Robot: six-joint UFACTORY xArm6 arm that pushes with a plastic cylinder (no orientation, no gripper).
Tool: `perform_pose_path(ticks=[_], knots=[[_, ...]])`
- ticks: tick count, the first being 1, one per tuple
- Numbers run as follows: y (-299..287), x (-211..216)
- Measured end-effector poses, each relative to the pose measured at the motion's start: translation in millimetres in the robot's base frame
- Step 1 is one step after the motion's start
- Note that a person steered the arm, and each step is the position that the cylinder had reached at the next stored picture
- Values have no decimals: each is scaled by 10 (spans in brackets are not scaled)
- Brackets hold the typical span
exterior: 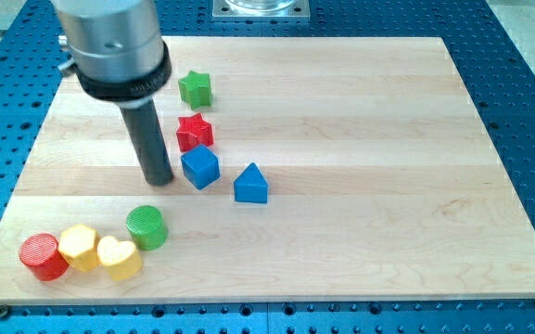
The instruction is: Place the cube to the top right of the triangle
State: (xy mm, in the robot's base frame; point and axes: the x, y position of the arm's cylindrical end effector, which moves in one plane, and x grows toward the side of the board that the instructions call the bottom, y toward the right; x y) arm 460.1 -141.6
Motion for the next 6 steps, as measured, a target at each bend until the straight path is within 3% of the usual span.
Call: perform_pose_path(ticks=[1, 2, 3, 4, 6], knots=[[-201, -330], [-101, -329], [-113, -203], [-525, -3], [-74, 70]])
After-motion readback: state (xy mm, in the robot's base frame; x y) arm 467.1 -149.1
